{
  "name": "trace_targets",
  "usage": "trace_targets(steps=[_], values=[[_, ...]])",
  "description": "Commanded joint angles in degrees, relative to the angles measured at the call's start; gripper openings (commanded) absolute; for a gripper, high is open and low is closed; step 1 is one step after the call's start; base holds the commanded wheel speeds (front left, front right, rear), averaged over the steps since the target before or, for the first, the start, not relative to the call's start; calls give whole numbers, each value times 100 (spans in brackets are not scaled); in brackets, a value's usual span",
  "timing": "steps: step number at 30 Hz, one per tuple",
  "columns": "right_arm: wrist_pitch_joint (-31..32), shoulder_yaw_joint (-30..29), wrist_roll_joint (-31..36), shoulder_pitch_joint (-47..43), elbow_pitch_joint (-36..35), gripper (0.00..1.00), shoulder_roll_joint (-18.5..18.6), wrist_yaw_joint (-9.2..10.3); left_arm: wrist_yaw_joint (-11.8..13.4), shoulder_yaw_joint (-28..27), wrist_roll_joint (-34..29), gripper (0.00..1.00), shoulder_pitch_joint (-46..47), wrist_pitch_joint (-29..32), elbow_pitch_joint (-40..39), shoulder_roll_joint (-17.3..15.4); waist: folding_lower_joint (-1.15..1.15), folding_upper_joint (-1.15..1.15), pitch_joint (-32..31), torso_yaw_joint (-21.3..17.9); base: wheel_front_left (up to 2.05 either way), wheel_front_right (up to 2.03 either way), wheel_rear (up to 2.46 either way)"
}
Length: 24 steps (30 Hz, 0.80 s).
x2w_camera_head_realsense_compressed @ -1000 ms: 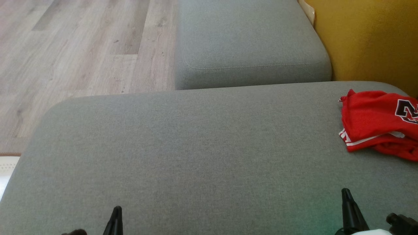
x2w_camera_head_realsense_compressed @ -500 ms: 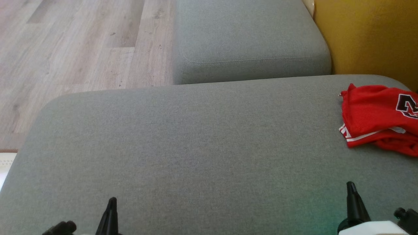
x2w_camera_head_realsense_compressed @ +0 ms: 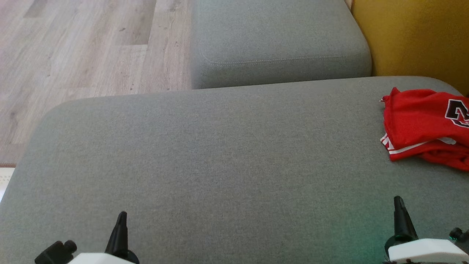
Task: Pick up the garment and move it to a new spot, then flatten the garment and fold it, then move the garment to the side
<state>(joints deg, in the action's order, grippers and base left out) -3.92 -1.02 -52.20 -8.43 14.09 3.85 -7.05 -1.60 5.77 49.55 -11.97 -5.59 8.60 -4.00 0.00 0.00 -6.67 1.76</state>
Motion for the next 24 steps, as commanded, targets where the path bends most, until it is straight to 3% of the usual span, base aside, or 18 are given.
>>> trace_targets(steps=[1, 24], values=[[50, 1, -191, 386, -161, 0, 9, -25, -55, -184, 207, 0, 377, 31, -146, -82, 0, 0, 20, -6, 0, 0, 0], [416, -204, -1590, 782, -104, 0, -30, -32, -251, -468, 1784, 0, 899, 384, 103, -83, 0, 0, 265, -69, 0, 0, 0]])
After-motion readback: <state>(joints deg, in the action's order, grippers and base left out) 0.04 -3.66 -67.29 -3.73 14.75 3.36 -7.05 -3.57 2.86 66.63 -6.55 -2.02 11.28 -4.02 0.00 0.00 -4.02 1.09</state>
